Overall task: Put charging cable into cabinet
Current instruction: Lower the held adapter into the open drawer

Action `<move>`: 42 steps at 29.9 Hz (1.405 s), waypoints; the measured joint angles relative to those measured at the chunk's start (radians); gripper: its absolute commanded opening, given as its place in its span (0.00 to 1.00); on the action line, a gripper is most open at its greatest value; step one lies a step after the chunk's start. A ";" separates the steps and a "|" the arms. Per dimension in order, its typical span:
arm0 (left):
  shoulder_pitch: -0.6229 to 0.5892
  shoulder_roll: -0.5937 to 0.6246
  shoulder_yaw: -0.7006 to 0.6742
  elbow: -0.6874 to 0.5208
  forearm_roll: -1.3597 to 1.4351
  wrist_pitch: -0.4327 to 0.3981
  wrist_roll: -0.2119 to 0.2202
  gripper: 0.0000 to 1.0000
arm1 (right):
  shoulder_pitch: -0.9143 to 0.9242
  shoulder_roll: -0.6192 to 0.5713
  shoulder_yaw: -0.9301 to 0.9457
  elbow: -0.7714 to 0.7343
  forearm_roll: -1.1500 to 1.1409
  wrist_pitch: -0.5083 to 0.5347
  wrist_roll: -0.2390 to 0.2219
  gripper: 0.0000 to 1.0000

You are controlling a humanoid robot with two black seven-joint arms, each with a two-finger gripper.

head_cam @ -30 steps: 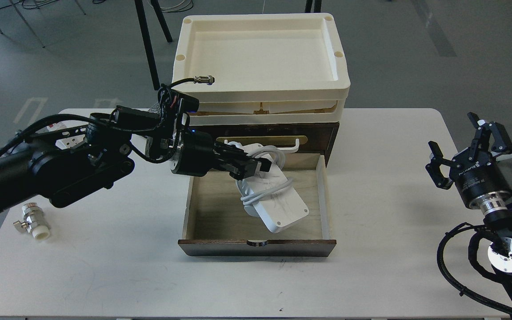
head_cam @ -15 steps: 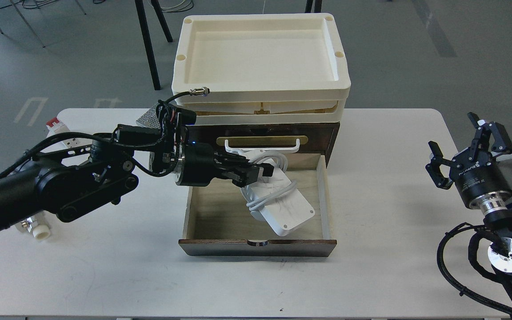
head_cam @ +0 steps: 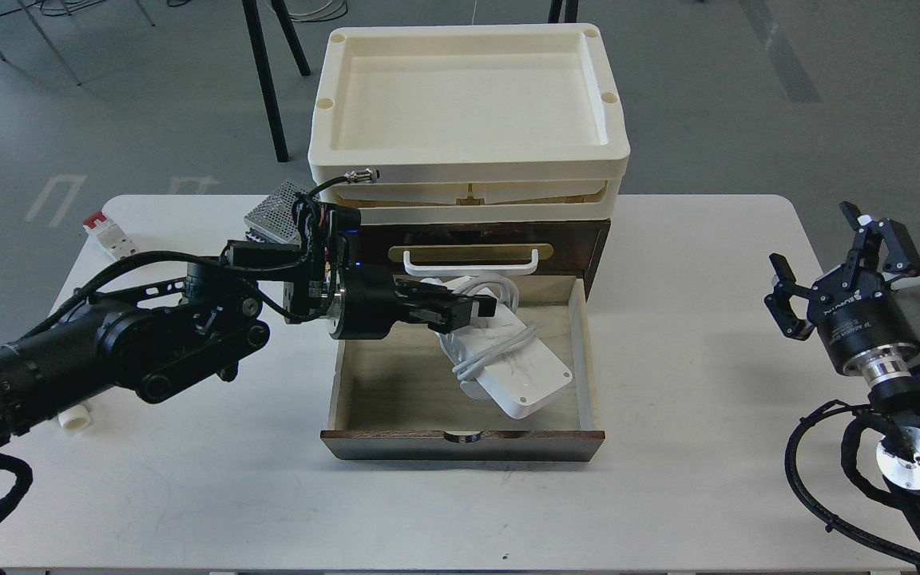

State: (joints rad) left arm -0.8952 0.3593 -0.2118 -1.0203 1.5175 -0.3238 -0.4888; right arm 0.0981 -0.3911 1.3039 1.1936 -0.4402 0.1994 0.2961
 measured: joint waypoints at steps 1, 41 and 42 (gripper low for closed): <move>0.005 -0.007 0.000 0.011 0.000 0.005 0.000 0.06 | 0.000 0.000 0.000 0.000 0.000 0.000 0.000 0.99; 0.082 -0.127 0.019 0.236 0.018 0.047 0.000 0.68 | 0.000 0.000 0.000 0.000 0.000 0.000 0.000 0.99; 0.082 -0.126 0.020 0.236 0.019 0.049 0.000 0.68 | 0.000 0.000 0.000 0.000 0.000 0.000 0.000 0.99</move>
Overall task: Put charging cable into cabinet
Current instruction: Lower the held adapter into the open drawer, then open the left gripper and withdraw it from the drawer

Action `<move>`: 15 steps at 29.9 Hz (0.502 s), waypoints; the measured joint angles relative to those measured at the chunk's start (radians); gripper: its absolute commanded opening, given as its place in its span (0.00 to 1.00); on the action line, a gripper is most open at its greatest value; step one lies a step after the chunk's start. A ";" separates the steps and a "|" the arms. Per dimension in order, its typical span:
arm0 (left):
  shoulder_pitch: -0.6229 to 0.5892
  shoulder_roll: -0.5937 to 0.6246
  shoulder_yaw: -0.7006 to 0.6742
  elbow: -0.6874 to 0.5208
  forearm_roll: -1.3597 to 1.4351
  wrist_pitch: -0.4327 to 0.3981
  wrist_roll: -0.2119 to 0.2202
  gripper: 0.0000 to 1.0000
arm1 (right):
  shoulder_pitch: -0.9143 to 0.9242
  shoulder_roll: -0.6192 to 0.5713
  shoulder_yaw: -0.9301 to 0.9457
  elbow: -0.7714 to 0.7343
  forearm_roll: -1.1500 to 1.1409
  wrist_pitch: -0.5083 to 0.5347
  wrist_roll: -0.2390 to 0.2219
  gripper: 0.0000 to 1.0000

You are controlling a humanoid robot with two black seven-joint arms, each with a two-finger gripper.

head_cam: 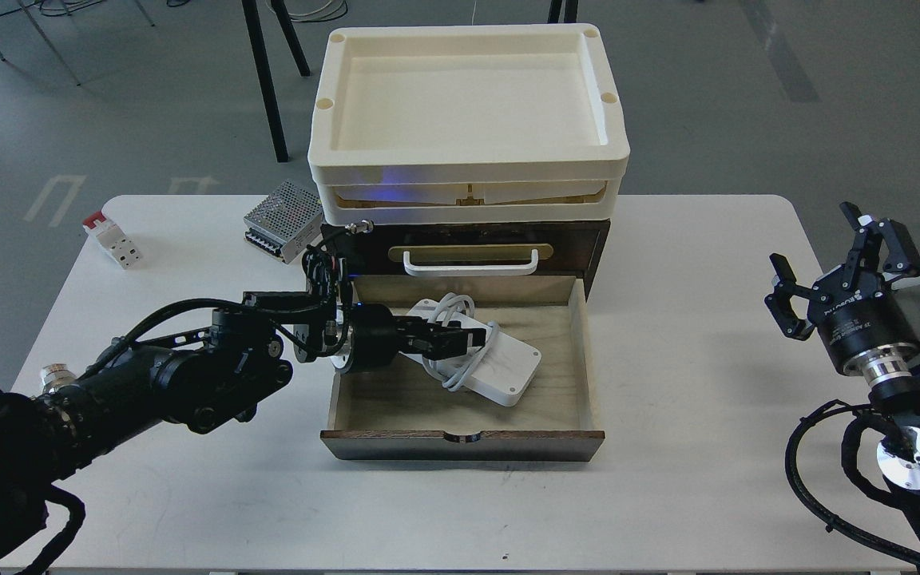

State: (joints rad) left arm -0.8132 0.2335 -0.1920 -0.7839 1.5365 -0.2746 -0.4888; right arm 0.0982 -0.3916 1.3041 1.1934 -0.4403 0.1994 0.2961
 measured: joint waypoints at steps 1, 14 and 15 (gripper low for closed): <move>0.000 0.002 0.000 0.000 0.001 0.005 0.000 0.68 | 0.000 0.000 0.000 0.000 0.000 0.000 0.000 0.99; -0.014 0.043 0.000 -0.011 0.007 0.124 0.000 0.68 | 0.000 0.000 0.001 0.000 0.000 0.000 0.000 0.99; -0.015 0.053 0.000 -0.015 0.007 0.126 0.000 0.69 | 0.000 0.000 0.001 0.000 0.000 0.000 0.000 0.99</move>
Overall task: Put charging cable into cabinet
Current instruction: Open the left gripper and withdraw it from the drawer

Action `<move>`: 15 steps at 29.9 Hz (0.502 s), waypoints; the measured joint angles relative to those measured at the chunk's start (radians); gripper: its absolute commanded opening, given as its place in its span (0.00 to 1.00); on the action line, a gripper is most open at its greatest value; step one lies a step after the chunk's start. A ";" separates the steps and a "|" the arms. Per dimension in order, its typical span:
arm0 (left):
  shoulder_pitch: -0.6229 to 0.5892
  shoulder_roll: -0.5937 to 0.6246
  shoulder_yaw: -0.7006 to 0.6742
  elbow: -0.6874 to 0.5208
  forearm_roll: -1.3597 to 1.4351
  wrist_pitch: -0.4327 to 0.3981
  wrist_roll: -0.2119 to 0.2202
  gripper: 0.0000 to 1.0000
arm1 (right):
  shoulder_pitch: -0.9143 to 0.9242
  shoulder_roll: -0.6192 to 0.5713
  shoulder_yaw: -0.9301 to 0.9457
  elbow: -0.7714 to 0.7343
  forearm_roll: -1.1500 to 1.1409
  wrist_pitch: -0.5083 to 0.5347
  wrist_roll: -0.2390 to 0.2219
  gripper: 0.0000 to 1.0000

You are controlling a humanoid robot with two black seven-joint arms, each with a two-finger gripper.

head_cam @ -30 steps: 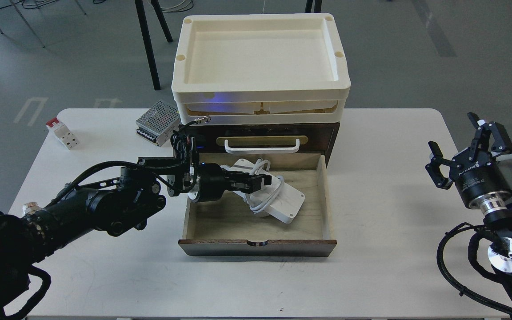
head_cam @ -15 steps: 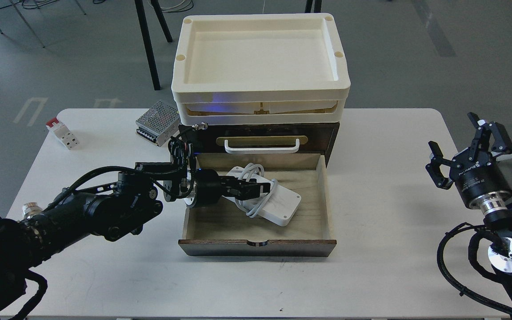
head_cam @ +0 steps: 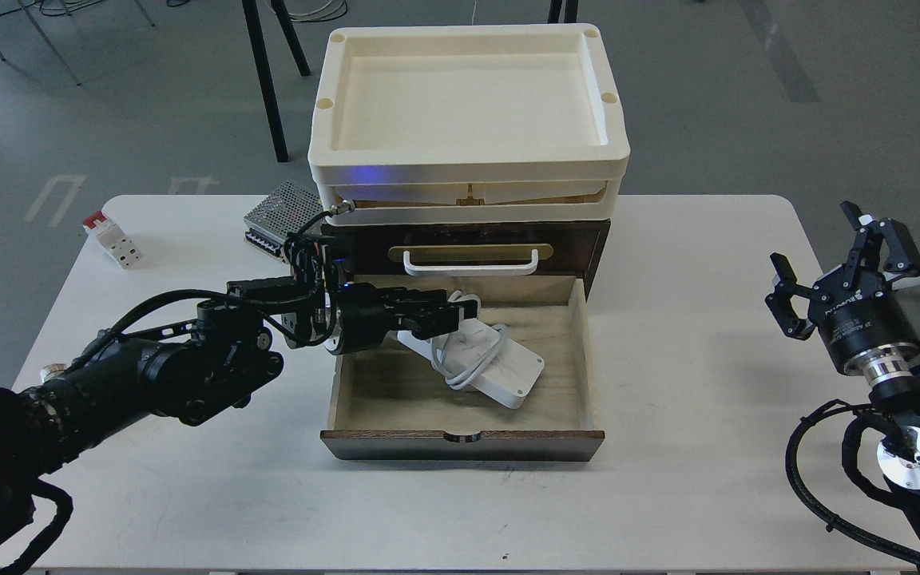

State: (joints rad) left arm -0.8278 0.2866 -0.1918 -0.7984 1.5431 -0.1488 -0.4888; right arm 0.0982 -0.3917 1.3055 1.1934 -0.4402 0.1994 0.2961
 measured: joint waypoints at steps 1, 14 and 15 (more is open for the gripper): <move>0.000 0.013 -0.001 -0.005 0.000 0.001 0.000 0.69 | 0.000 0.000 0.000 0.000 0.000 0.000 0.000 0.99; 0.014 0.340 -0.002 -0.281 -0.009 -0.011 0.000 0.77 | 0.000 0.001 -0.004 0.000 0.000 0.000 0.000 0.99; 0.022 0.371 -0.005 -0.301 -0.013 -0.011 0.000 0.77 | 0.000 0.001 -0.005 0.000 0.000 0.000 0.000 0.99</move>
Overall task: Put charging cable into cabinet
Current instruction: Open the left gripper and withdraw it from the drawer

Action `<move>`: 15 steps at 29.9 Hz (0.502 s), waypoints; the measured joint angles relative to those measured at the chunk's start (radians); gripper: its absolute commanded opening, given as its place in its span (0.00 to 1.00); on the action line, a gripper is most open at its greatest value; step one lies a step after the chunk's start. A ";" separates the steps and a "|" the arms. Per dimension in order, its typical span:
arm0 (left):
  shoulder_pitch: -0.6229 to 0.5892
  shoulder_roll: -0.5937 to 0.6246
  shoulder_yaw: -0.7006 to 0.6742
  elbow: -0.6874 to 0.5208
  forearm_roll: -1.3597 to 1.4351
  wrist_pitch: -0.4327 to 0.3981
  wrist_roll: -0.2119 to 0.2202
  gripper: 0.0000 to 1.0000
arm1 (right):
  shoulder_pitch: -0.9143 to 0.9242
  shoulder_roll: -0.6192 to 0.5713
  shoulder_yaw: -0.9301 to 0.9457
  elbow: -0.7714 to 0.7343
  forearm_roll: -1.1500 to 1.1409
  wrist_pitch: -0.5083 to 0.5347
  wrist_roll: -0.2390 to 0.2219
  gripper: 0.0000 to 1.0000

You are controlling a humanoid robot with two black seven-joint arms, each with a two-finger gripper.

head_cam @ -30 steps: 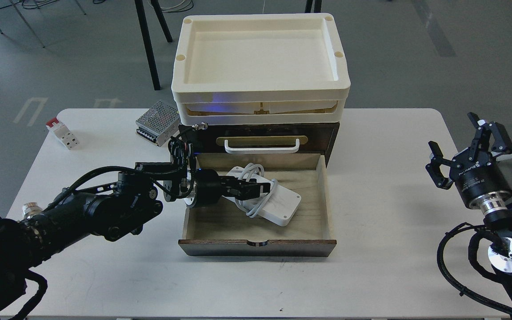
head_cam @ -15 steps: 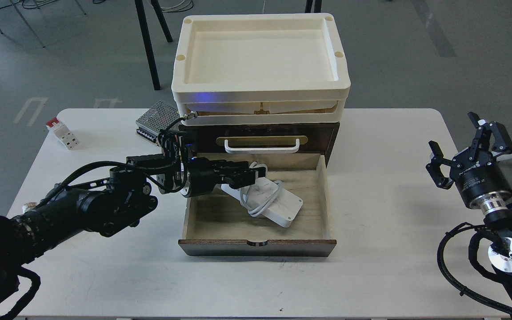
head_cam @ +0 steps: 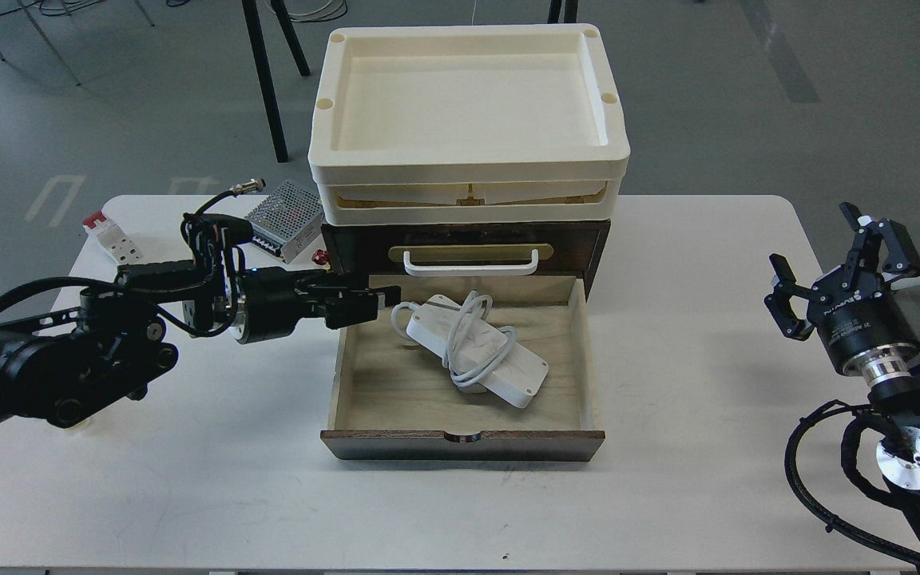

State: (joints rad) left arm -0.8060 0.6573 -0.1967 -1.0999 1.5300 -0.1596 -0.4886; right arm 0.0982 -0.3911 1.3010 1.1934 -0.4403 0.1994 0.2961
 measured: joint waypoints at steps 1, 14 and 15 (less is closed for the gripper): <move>0.011 0.030 -0.006 -0.017 -0.009 0.000 0.000 0.77 | 0.000 0.000 -0.001 0.000 0.000 0.000 0.000 0.99; 0.151 0.200 -0.045 -0.034 -0.802 0.008 0.000 0.85 | 0.000 0.000 -0.004 0.000 0.000 0.001 0.000 0.99; 0.156 0.200 -0.044 -0.029 -0.863 0.008 0.000 0.85 | 0.000 0.000 -0.005 0.000 0.000 0.001 0.000 0.99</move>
State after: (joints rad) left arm -0.6504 0.8569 -0.2411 -1.1286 0.6673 -0.1511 -0.4885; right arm 0.0982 -0.3912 1.2963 1.1934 -0.4403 0.2007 0.2961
